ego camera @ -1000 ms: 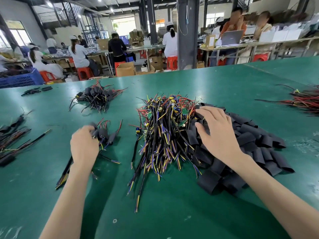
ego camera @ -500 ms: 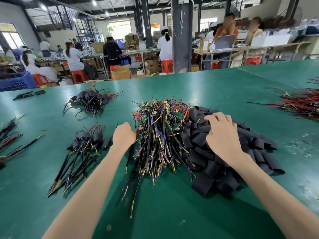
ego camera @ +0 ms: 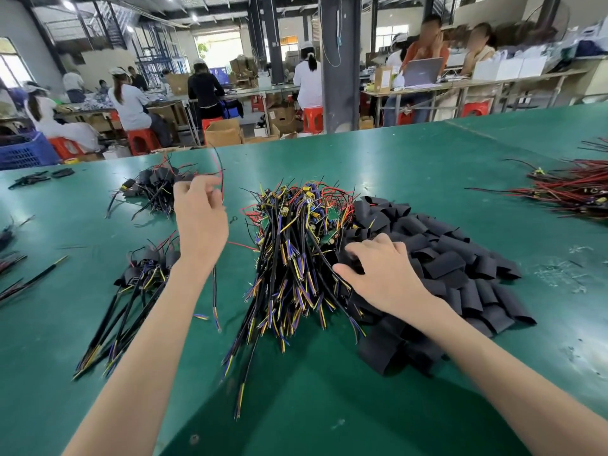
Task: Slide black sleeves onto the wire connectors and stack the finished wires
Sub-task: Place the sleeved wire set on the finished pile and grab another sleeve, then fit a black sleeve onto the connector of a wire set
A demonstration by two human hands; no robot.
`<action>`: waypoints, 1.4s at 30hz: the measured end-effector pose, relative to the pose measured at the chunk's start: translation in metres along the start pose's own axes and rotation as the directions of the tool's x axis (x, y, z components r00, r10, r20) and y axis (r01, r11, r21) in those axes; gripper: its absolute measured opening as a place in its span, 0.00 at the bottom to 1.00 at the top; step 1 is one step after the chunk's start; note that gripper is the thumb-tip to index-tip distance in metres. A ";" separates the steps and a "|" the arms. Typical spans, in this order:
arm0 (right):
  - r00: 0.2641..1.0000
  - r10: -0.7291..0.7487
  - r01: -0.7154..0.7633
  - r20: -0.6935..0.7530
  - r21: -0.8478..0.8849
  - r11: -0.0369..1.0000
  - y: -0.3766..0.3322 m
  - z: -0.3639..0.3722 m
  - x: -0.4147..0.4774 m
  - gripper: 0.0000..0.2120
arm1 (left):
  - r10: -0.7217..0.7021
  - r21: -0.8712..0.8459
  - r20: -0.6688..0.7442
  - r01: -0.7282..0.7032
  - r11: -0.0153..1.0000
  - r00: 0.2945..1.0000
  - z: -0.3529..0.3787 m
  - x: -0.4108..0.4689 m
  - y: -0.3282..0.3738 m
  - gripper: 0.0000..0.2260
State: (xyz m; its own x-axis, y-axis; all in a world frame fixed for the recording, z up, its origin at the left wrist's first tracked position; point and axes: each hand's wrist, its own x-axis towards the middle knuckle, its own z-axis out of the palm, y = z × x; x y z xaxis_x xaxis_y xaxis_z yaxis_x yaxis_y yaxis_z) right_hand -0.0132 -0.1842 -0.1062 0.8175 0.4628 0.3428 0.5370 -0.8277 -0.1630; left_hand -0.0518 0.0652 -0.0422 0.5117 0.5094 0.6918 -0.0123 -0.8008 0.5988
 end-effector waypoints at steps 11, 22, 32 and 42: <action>0.976 0.202 -0.107 -0.079 0.633 0.766 0.010 -0.008 0.008 0.19 | 0.449 0.067 0.285 -0.485 0.872 0.847 -0.015 -0.051 0.033 0.14; 0.932 -0.034 0.236 -0.360 0.533 0.812 0.013 -0.023 0.004 0.17 | 0.392 -0.071 0.412 -0.400 0.914 0.822 -0.014 -0.077 0.017 0.14; 0.935 -0.041 0.249 -0.353 0.568 0.784 0.009 -0.023 0.003 0.17 | 0.393 -0.162 0.399 -0.359 0.919 0.828 -0.012 -0.081 0.016 0.12; 0.904 -0.121 0.344 -0.411 0.528 0.776 0.007 -0.031 0.001 0.18 | 0.451 -0.059 0.437 -0.476 0.878 0.778 -0.015 -0.082 0.020 0.10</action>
State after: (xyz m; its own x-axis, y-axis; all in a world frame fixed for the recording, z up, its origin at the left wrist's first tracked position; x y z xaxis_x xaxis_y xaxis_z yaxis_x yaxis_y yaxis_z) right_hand -0.0155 -0.1996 -0.0781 0.5880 0.3879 0.7098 0.8082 -0.3157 -0.4971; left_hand -0.1065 0.0123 -0.0812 0.7681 -0.1023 0.6321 -0.3045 -0.9267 0.2201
